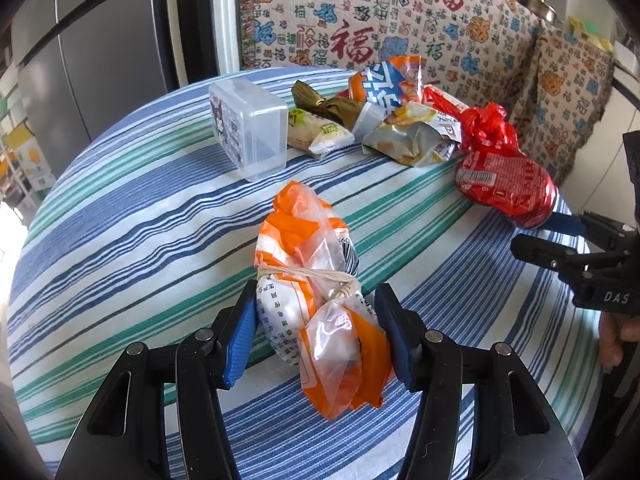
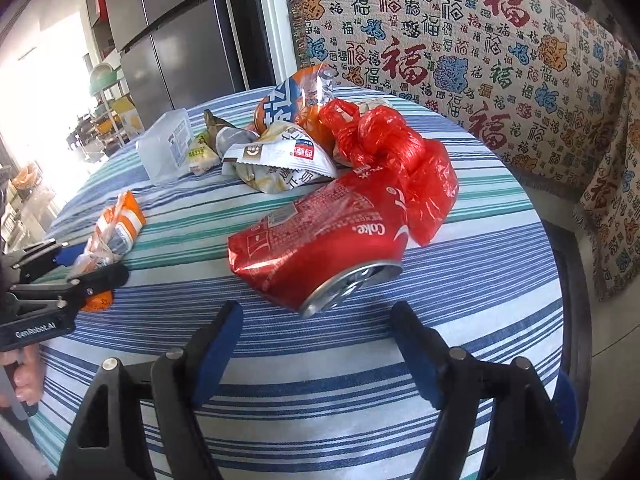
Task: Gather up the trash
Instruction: 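Grasp the red Coca-Cola can with the right tool and lift it, then carry the snack bag and can to the wastebasket and release both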
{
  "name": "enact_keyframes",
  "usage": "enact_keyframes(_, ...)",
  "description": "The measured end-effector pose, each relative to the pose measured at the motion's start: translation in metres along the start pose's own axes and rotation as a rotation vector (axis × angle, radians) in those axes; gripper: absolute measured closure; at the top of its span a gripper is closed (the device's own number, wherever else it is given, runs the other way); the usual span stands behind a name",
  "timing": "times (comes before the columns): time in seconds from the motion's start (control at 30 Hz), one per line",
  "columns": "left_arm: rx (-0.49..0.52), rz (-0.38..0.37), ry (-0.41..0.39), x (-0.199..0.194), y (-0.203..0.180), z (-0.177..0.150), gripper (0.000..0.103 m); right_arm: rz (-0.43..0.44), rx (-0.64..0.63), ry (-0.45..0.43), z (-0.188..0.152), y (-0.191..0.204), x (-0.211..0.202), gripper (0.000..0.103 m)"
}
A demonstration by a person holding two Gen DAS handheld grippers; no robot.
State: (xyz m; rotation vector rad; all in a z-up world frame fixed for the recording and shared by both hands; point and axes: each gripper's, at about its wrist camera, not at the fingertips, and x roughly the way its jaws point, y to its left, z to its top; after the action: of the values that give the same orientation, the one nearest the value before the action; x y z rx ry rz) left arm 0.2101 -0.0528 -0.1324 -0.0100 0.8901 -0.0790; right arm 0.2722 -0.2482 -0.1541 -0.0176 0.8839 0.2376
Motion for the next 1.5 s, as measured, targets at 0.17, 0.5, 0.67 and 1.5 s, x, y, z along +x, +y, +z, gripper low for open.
enact_keyframes(0.17, 0.012, 0.015, 0.002, 0.000, -0.004, -0.001, 0.044, 0.158, 0.307, -0.045, 0.010, -0.033, 0.005, 0.019)
enact_keyframes(0.5, 0.001, 0.004, 0.000, -0.001, -0.005, -0.001, 0.044, 0.126, 0.251, -0.067, 0.012, -0.028, 0.003, 0.049)
enact_keyframes(0.67, 0.008, -0.013, -0.020, -0.006, -0.007, -0.002, 0.045, 0.081, 0.147, -0.101, 0.009, -0.017, -0.020, 0.050)
enact_keyframes(1.5, 0.195, -0.307, -0.045, -0.041, -0.181, 0.019, 0.046, -0.156, 0.240, -0.204, -0.049, -0.137, -0.150, 0.051)
